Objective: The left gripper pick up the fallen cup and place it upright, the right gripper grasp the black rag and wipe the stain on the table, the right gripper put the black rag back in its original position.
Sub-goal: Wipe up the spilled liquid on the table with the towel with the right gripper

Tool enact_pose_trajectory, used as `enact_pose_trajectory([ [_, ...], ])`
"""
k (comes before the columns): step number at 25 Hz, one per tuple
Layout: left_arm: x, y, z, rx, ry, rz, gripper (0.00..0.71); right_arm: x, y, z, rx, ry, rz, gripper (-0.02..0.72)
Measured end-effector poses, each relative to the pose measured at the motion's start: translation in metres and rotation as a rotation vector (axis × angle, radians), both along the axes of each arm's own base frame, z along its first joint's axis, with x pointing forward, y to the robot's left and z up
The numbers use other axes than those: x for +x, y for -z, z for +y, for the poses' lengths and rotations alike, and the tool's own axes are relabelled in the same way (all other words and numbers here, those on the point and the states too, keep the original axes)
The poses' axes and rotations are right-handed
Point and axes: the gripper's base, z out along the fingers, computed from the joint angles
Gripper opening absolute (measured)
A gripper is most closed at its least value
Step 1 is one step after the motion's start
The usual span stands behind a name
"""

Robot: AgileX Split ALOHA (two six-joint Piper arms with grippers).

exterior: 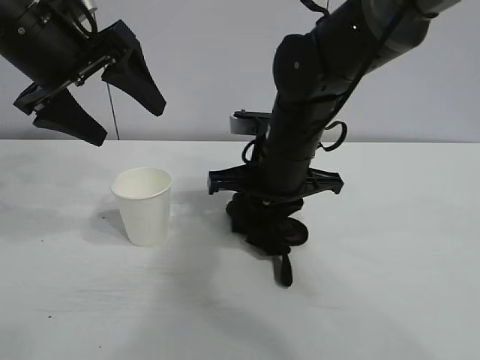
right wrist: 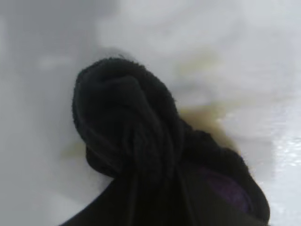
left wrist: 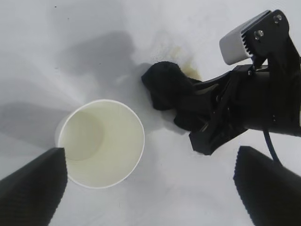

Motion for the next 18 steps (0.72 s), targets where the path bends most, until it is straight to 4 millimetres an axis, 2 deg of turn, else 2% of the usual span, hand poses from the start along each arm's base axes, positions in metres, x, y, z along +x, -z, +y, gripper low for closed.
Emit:
enact_pose_trajectory([
  [7, 0.0, 0.0, 0.0, 0.0, 0.0, 0.001, 0.694, 0.018, 0.002, -0.066, 0.006, 0.159, -0.024, 0.106],
  [10, 0.0, 0.0, 0.0, 0.001, 0.001, 0.0, 0.694, 0.021, 0.001, -0.078, 0.002, 0.182, -0.028, 0.106],
  [14, 0.0, 0.0, 0.0, 0.002, 0.002, 0.0, 0.694, 0.017, 0.002, -0.064, -0.002, 0.141, -0.029, 0.106],
  [18, 0.0, 0.0, 0.0, 0.002, 0.002, 0.0, 0.694, 0.001, 0.003, -0.02, 0.03, 0.051, -0.012, 0.106],
])
